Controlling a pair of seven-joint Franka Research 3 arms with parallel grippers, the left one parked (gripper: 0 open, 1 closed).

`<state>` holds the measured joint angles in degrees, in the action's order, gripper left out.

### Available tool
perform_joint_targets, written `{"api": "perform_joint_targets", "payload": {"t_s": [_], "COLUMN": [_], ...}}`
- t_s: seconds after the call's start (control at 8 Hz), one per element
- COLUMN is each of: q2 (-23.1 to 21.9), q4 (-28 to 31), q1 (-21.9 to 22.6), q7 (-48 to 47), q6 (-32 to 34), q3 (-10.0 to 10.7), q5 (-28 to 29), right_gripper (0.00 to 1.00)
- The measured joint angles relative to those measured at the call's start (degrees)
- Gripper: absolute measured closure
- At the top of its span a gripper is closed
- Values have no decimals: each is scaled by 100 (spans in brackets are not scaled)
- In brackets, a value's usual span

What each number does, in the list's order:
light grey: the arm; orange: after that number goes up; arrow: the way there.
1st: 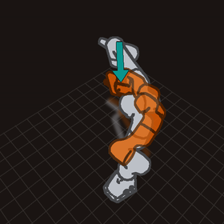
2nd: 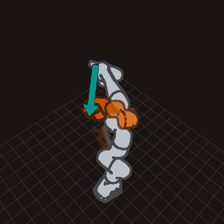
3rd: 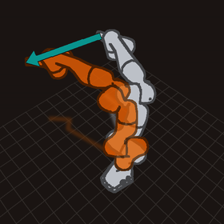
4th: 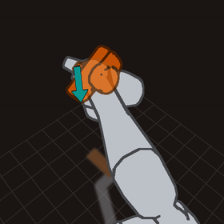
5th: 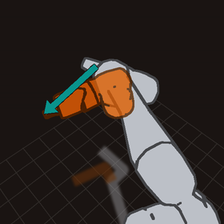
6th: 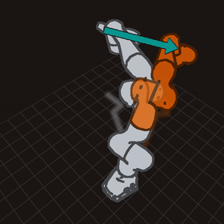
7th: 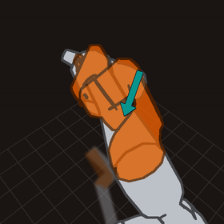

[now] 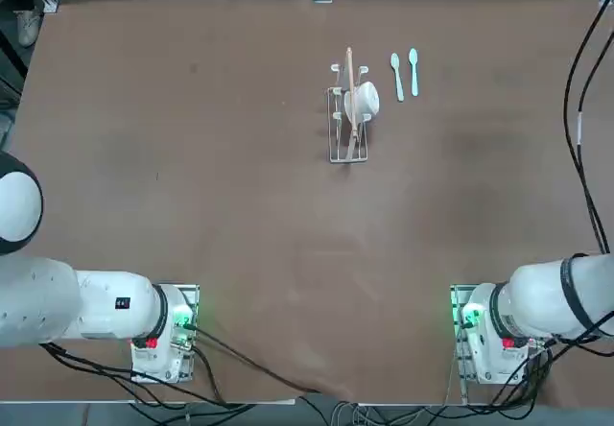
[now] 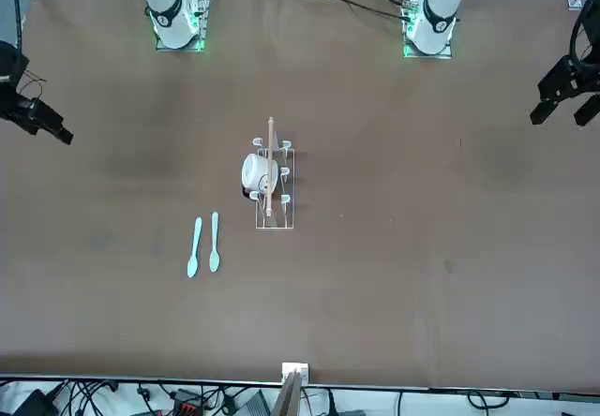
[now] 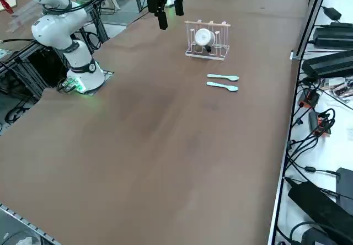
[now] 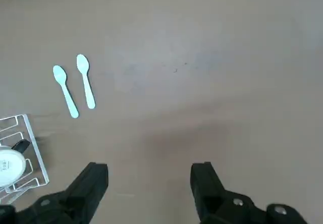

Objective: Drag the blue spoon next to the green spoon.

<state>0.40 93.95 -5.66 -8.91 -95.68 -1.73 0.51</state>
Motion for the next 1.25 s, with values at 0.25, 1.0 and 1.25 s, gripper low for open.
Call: {"api": "perform_joint_targets", "payload": {"t_s": [0.25, 1.0, 1.25], "q2": [0, 0, 7], "q4": [10, 12, -27], "q1": [0, 1, 2], "q7": [-5, -6, -6], "q6": [17, 27, 33], "q3": [-1, -27, -28], "q5": [0, -1, -79], "right_gripper": [0, 0, 0]}}
